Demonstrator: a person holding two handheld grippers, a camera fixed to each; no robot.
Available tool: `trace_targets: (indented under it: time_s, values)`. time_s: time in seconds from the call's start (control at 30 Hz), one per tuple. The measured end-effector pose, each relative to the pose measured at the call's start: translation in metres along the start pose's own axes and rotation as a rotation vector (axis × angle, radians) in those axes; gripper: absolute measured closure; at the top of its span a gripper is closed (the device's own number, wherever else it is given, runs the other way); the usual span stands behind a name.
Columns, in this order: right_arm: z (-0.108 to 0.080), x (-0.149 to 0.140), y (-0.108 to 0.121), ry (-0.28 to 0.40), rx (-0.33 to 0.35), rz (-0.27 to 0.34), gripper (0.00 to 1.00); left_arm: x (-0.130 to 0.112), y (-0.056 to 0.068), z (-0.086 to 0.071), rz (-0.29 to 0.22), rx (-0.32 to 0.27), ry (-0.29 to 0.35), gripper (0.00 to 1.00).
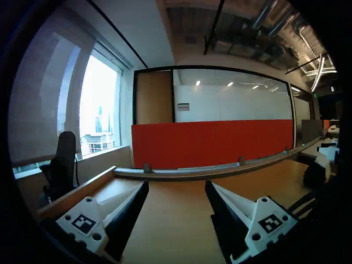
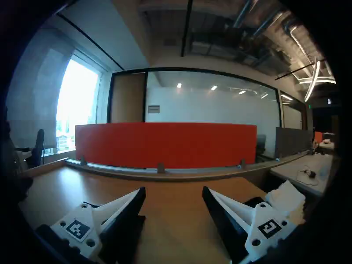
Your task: Fold towel
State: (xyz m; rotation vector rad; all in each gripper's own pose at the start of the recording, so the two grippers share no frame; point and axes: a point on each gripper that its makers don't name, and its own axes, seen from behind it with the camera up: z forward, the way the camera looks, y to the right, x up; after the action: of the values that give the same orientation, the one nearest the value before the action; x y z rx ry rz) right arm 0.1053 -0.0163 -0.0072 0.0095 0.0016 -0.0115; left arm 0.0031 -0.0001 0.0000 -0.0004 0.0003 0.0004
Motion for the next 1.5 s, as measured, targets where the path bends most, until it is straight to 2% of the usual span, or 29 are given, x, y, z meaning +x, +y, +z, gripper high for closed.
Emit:
trace_targets:
  time_s: [0.2,0.37,0.57,0.83,1.0,1.2,1.5]
  values:
    - [-0.004,0.048,-0.004,0.009,-0.007,-0.013,0.00,0.039,-0.003,0.000,-0.001,-0.004,0.007,0.06]
    - [-0.005,0.073,-0.008,0.012,-0.009,-0.021,0.00,0.060,-0.006,-0.001,-0.007,0.000,0.005,0.06]
    - [-0.004,0.089,-0.014,0.010,-0.001,-0.016,0.00,0.074,-0.009,-0.003,-0.004,-0.004,-0.004,0.06]
    - [-0.006,0.102,-0.027,-0.014,0.051,-0.042,0.00,0.079,0.000,-0.004,0.009,-0.069,-0.053,0.06]
    - [-0.007,0.106,-0.037,-0.032,0.109,-0.070,0.00,0.080,0.010,-0.006,0.022,-0.121,-0.089,0.06]
    - [-0.010,0.099,-0.053,-0.088,0.209,-0.104,0.00,0.076,0.030,-0.010,0.037,-0.209,-0.130,0.06]
    - [-0.019,0.080,-0.075,-0.188,0.351,-0.174,0.00,0.053,0.059,-0.022,0.079,-0.337,-0.207,0.05]
